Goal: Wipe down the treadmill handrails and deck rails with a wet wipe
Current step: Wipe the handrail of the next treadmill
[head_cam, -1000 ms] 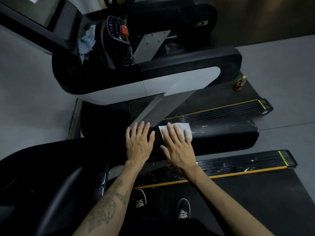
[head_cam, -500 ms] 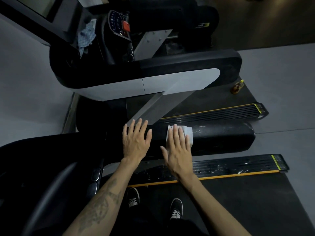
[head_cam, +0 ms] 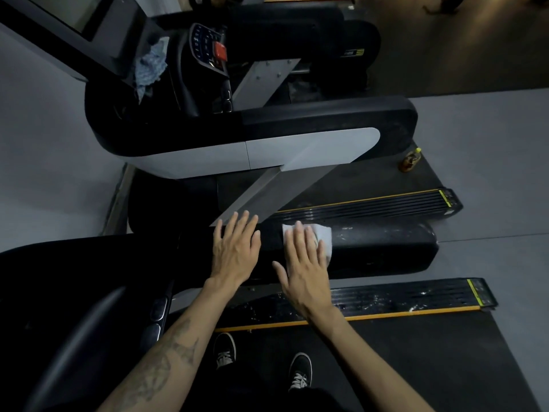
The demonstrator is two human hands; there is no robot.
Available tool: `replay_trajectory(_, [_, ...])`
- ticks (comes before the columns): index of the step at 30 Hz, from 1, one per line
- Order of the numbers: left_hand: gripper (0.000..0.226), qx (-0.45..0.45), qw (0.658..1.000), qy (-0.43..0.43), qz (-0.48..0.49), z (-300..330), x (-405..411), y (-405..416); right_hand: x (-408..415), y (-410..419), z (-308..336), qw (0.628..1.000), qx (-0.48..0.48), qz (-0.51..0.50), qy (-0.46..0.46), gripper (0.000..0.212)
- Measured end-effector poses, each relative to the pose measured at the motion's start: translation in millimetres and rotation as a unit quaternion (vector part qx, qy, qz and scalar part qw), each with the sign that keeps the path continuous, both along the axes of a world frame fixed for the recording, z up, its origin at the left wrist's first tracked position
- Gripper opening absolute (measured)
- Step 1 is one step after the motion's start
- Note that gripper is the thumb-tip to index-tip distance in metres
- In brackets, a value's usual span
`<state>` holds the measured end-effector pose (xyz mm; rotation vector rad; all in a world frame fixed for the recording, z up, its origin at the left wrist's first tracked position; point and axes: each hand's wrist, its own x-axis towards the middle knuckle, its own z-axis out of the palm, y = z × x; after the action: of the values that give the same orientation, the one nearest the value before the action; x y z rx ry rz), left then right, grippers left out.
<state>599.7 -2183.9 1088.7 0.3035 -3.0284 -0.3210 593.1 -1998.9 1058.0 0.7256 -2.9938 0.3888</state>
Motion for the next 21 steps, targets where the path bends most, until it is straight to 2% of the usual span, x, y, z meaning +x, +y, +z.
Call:
replay_trajectory(3, [0.05, 0.003, 0.999, -0.001, -0.05, 2, -8, 14, -23, 12, 5, 0.997, 0.055, 0.045, 0.023, 0.068])
replay_trajectory(7, [0.049, 0.009, 0.998, 0.008, -0.061, 4, -20, 27, -17, 28, -1, 0.998, 0.045, -0.032, 0.011, 0.072])
replay_trajectory(9, [0.05, 0.0, 0.999, 0.001, -0.054, 2, -23, 28, -7, 23, -5, 0.998, 0.043, -0.036, 0.022, 0.078])
replay_trajectory(15, [0.062, -0.023, 0.999, 0.011, -0.041, -3, -20, 30, -29, 29, 5, 0.995, 0.07, 0.071, 0.031, 0.069])
replay_trajectory(19, [0.062, -0.024, 0.999, 0.028, -0.038, -4, -19, 31, -14, 34, -2, 0.998, 0.048, -0.026, 0.015, 0.073])
replay_trajectory(21, [0.06, -0.023, 0.999, 0.033, -0.035, -5, -19, 32, -2, 26, -8, 0.999, 0.034, -0.034, 0.016, 0.078])
